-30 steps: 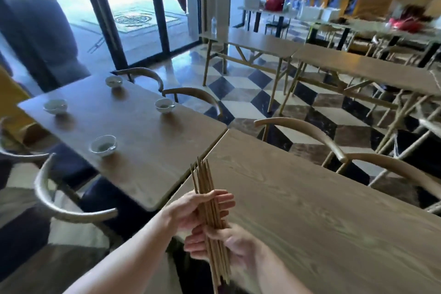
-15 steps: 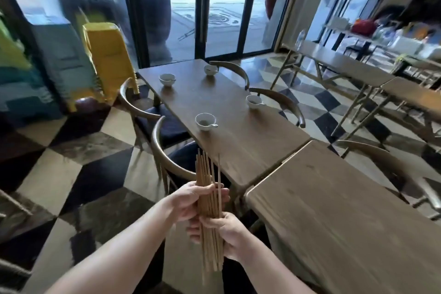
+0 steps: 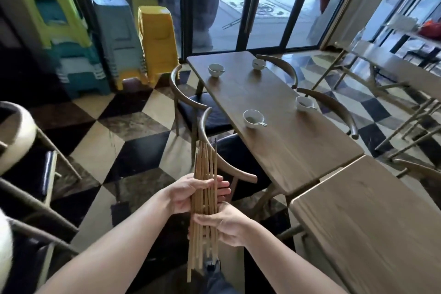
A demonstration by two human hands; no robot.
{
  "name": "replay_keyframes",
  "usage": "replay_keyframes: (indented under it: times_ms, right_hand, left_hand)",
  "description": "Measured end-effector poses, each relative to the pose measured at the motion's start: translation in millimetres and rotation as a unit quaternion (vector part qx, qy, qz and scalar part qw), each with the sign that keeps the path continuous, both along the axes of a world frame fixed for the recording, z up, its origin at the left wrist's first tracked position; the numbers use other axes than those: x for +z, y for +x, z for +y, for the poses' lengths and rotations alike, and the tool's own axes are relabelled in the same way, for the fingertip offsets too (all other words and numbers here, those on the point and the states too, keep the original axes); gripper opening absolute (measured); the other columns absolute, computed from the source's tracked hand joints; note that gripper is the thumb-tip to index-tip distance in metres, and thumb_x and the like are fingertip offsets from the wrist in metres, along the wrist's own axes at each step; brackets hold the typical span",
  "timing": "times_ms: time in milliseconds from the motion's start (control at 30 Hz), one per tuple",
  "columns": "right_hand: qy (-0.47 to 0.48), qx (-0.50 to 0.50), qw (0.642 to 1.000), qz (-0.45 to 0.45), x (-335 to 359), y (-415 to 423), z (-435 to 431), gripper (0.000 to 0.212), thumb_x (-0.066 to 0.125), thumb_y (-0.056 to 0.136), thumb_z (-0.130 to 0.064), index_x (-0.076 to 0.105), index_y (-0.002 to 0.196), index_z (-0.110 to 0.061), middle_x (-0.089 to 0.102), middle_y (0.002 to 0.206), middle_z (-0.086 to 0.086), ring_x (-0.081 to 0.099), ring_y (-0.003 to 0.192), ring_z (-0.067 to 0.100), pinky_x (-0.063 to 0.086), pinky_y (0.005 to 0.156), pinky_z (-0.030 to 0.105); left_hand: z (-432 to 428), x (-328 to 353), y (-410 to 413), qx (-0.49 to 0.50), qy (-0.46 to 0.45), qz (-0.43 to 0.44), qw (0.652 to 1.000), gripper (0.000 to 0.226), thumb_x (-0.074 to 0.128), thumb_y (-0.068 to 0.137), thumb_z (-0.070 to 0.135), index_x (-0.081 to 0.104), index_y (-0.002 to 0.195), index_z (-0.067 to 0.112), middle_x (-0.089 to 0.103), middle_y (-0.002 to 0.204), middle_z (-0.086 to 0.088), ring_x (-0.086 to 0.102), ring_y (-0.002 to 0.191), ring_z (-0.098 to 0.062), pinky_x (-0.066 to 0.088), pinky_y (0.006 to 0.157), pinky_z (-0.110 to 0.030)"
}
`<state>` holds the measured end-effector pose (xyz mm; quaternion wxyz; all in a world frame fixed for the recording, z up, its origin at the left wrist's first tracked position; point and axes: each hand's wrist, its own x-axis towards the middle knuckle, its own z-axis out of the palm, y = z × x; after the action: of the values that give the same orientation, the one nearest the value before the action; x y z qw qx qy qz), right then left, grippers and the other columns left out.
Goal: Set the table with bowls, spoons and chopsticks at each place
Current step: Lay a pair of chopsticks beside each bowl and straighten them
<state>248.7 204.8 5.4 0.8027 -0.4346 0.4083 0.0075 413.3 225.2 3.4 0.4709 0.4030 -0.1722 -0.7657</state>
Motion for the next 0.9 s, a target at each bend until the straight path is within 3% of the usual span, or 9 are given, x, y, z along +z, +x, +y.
replay_keyframes:
  times_ms: [100, 233, 433, 533, 667, 900]
  right_hand:
    - [0.047, -0.01, 0.999, -0.012, -10, 9, -22, 0.058, 0.078, 0.083, -0.019, 0.05, 0.13, 0.001, 0.071, 0.107, 0.022, 0.068, 0.105, 0.042, 0.053, 0.096, 0.052]
    - [0.06, -0.016, 0.998, -0.03, -22, 13, -71, 0.045, 0.07, 0.09, -0.019, 0.058, 0.126, 0.004, 0.068, 0.118, 0.019, 0.066, 0.114, 0.035, 0.052, 0.098, 0.048]
    - [-0.002, -0.087, 0.996, 0.007, -37, 14, -177, 0.026, 0.07, 0.088, -0.01, 0.07, 0.112, -0.001, 0.075, 0.11, 0.012, 0.072, 0.103, 0.023, 0.055, 0.094, 0.041]
    - [-0.027, -0.116, 0.992, 0.032, -37, 10, -224, 0.03, 0.078, 0.081, -0.014, 0.072, 0.108, -0.002, 0.076, 0.105, 0.012, 0.073, 0.1, 0.025, 0.053, 0.098, 0.049]
    - [-0.013, -0.128, 0.991, 0.026, -40, -4, -282, 0.03, 0.075, 0.086, -0.014, 0.07, 0.11, 0.002, 0.075, 0.106, 0.015, 0.073, 0.099, 0.028, 0.056, 0.093, 0.047]
    - [-0.006, -0.16, 0.986, 0.044, -41, -24, -341, 0.028, 0.07, 0.09, -0.014, 0.068, 0.11, 0.005, 0.075, 0.104, 0.019, 0.074, 0.095, 0.032, 0.058, 0.09, 0.049]
  left_hand:
    - [-20, -8, 12, 0.031, 0.025, -0.018, 0.999, 0.035, 0.052, 0.099, 0.004, 0.053, 0.13, -0.013, 0.067, 0.123, -0.027, 0.067, 0.113, -0.038, 0.058, 0.09, -0.047]
    - [-69, -21, 26, 0.038, 0.058, -0.042, 0.997, 0.037, 0.054, 0.098, 0.005, 0.055, 0.128, -0.016, 0.069, 0.117, -0.029, 0.072, 0.102, -0.036, 0.061, 0.076, -0.042]
    - [-187, -31, 33, 0.004, 0.087, -0.042, 0.995, 0.037, 0.048, 0.101, 0.006, 0.053, 0.134, -0.008, 0.065, 0.129, -0.024, 0.065, 0.118, -0.035, 0.058, 0.089, -0.049]
    - [-247, -28, 26, -0.028, 0.098, -0.058, 0.993, 0.036, 0.048, 0.1, 0.004, 0.053, 0.134, -0.008, 0.066, 0.129, -0.023, 0.064, 0.12, -0.035, 0.049, 0.101, -0.053]
    - [-316, -27, 14, -0.06, 0.103, -0.069, 0.99, 0.033, 0.047, 0.1, 0.0, 0.054, 0.13, -0.009, 0.066, 0.125, -0.027, 0.067, 0.114, -0.038, 0.058, 0.09, -0.049]
    - [-405, -34, 3, -0.079, 0.111, -0.078, 0.988, 0.035, 0.049, 0.098, -0.001, 0.053, 0.131, -0.011, 0.067, 0.124, -0.026, 0.067, 0.114, -0.039, 0.055, 0.094, -0.052]
